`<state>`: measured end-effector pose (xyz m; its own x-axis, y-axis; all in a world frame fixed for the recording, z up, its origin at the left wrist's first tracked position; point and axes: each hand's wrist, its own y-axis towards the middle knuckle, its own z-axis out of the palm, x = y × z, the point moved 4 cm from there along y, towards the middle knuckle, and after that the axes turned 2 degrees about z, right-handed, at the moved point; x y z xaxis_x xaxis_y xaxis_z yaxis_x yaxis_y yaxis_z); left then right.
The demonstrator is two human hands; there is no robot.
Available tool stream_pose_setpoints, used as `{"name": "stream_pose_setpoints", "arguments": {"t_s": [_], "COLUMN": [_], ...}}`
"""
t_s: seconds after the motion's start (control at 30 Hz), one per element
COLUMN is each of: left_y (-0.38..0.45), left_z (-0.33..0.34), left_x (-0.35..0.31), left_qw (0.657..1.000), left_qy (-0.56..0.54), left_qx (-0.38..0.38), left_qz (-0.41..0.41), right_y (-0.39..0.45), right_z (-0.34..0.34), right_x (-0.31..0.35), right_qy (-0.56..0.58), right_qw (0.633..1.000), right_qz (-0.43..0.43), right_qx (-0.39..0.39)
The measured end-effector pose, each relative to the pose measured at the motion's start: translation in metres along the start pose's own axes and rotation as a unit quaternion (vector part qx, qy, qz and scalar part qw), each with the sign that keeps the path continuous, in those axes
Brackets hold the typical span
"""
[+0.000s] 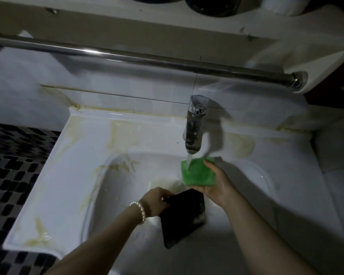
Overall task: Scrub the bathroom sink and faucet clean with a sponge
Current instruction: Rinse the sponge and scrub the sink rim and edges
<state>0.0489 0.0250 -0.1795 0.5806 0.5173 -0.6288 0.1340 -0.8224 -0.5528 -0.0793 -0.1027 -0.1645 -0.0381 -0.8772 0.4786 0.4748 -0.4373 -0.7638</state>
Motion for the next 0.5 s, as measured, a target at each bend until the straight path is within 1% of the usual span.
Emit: {"name": "stream_pose_setpoints", "arguments": {"t_s": [0.1, 0.2, 0.27, 0.33, 0.4, 0.43, 0.47, 0.5], "left_y": [-0.01, -0.022, -0.029, -0.032, -0.033, -0.034, -0.034, -0.034], "left_z": [-0.036, -0.08, -0.1, -0.109, -0.109, -0.107, -0.104, -0.101], "left_x": [-0.008, -0.009, -0.007, -0.006, -0.004, -0.001, 0.003, 0.006], "left_qw": [0.997, 0.988, 0.977, 0.965, 0.953, 0.949, 0.943, 0.935], "left_qy": [0.06, 0.118, 0.174, 0.226, 0.269, 0.284, 0.304, 0.329], "left_qx": [-0.034, -0.081, -0.106, -0.125, -0.136, -0.137, -0.134, -0.133], "left_qz": [0.042, 0.063, 0.058, 0.045, 0.021, 0.004, -0.014, -0.028], "right_y": [-0.004, -0.007, -0.008, -0.006, -0.004, -0.002, 0.0, 0.004], "right_z": [-0.01, -0.012, -0.017, -0.024, -0.032, -0.036, -0.039, -0.04], "right_x": [0.001, 0.005, 0.009, 0.012, 0.01, 0.008, 0.005, -0.002], "right_qy": [-0.002, -0.001, -0.007, -0.035, -0.116, -0.198, -0.319, -0.45], "right_qw": [1.0, 1.0, 0.997, 0.989, 0.972, 0.953, 0.918, 0.868], "right_qz": [-0.008, -0.021, -0.047, -0.078, -0.088, -0.089, -0.086, -0.075], "right_qx": [-0.007, -0.023, -0.06, -0.118, -0.184, -0.209, -0.217, -0.196]}}
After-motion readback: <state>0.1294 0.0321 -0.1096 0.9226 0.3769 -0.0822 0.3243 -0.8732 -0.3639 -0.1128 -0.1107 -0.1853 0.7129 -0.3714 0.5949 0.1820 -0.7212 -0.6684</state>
